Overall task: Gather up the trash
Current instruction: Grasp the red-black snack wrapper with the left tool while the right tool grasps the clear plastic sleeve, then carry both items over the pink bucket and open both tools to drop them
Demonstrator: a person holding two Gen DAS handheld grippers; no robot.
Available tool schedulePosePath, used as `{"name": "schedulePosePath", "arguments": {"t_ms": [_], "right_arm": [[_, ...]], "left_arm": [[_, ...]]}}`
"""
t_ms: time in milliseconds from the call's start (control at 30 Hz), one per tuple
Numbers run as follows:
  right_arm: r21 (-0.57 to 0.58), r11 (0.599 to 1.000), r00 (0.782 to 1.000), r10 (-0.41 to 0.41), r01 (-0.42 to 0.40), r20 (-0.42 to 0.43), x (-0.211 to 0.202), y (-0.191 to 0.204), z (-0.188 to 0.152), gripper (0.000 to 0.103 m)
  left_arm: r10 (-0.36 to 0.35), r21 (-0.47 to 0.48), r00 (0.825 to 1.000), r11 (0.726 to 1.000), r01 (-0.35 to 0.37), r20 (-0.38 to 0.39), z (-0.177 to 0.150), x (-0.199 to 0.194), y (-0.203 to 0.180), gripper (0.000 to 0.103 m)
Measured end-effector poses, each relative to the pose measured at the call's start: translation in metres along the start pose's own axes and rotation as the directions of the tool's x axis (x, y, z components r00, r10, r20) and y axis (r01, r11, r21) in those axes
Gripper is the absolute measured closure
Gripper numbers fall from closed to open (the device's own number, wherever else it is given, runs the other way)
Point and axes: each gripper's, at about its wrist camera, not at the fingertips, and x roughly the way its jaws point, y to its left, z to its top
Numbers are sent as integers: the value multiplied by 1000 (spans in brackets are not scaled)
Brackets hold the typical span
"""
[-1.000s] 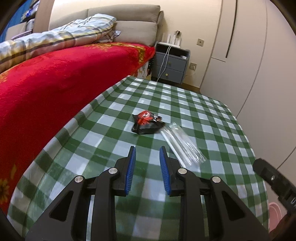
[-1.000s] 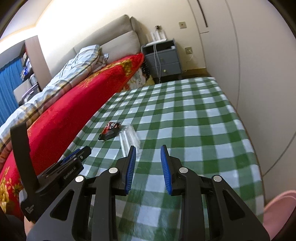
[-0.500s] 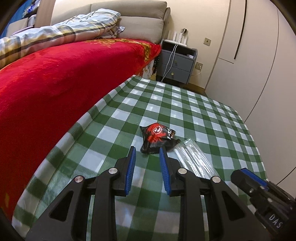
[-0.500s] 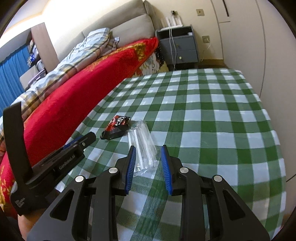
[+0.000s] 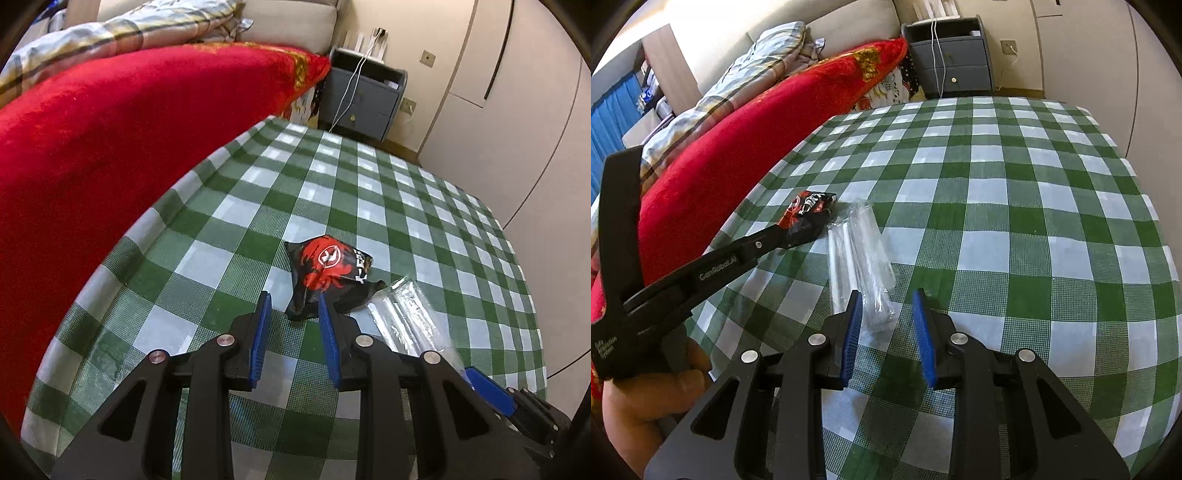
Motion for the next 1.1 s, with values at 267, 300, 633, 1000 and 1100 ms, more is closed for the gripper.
{"name": "schedulePosePath", "arguments": {"t_ms": [267,300,633,1000,1100], "right_arm": [[-34,999,1000,6,-6,-1,0,5,-1,96],[-39,999,1000,6,-6,3,-1,6,-2,98],[-53,998,998,-35,37,51,-36,17,-19,101],[-35,991,985,-122,127,119,-120,14,-53,102],[-22,990,981,-138,143,139,-145,12,-62,102]], "left_arm": [[-34,37,999,999,35,-23,-3,2,-8,96],[-30,43,999,999,31,-17,-3,0,-10,96],[-17,75,999,997,15,27,-21,-44,-16,96],[-46,123,996,992,36,83,-49,-109,-26,96],[-60,127,994,991,48,87,-61,-124,-26,96]]}}
